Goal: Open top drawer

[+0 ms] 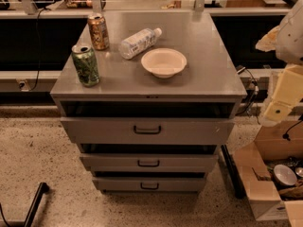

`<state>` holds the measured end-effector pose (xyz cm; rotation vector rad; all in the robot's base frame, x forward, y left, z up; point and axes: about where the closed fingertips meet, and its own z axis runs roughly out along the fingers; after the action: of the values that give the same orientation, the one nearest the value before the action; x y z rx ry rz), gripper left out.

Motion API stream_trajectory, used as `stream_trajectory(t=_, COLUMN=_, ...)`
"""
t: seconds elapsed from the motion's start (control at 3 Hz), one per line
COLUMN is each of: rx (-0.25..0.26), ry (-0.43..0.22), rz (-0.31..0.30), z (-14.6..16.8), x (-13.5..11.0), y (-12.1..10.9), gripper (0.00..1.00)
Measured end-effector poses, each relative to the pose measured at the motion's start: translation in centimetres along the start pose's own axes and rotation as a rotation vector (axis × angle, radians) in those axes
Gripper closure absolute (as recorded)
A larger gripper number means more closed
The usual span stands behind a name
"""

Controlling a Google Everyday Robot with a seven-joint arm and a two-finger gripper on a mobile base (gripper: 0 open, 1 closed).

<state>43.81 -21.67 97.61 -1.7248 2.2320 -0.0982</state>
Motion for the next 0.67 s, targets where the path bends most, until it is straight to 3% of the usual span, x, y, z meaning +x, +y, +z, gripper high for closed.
stream_trajectory(t=0.33, rx=0.0, ry=0.0, rz=0.0, z=0.0, x=0.0, y=0.0, gripper=0.0)
stream_trajectory(t=0.67, rx=-0.029, ry=-0.008, rz=-0.007, z=2.0, x=-0.5, y=0.2, gripper=0.0)
